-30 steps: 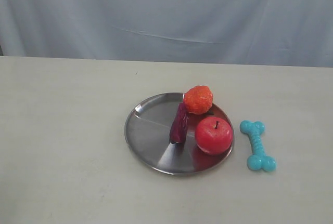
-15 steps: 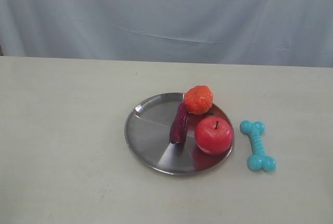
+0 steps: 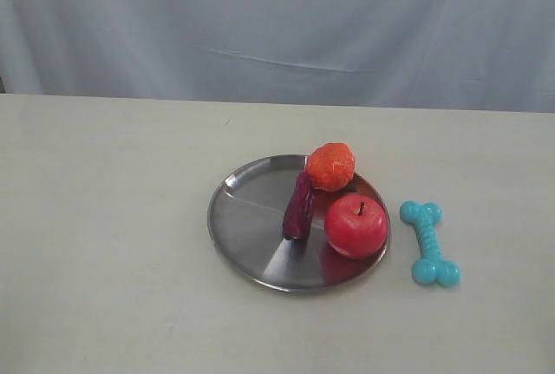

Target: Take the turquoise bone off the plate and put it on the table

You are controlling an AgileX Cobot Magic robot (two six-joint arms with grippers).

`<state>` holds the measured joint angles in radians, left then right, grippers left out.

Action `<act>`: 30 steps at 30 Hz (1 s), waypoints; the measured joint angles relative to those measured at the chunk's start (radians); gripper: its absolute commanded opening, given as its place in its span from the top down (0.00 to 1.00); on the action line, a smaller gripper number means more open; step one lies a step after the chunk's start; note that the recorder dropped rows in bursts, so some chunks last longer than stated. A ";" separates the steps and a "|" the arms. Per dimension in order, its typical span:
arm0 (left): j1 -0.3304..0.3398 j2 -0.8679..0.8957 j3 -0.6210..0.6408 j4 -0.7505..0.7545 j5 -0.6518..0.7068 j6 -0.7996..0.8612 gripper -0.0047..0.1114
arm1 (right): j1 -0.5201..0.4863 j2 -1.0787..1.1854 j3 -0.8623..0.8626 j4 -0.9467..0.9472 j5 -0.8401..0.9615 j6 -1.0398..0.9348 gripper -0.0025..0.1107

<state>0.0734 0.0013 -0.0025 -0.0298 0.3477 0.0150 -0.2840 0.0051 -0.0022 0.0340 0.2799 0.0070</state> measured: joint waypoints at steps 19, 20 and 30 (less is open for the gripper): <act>0.000 0.000 0.000 0.000 0.000 0.000 0.96 | 0.000 0.000 0.000 0.000 0.071 0.004 0.98; 0.000 0.000 0.000 0.000 0.000 0.000 0.96 | 0.000 0.000 0.000 0.000 0.071 0.004 0.98; 0.000 0.000 0.000 0.000 0.000 0.000 0.96 | 0.000 0.000 0.000 0.000 0.071 0.004 0.98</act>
<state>0.0734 0.0013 -0.0025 -0.0298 0.3477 0.0150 -0.2840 0.0051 -0.0022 0.0335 0.3511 0.0107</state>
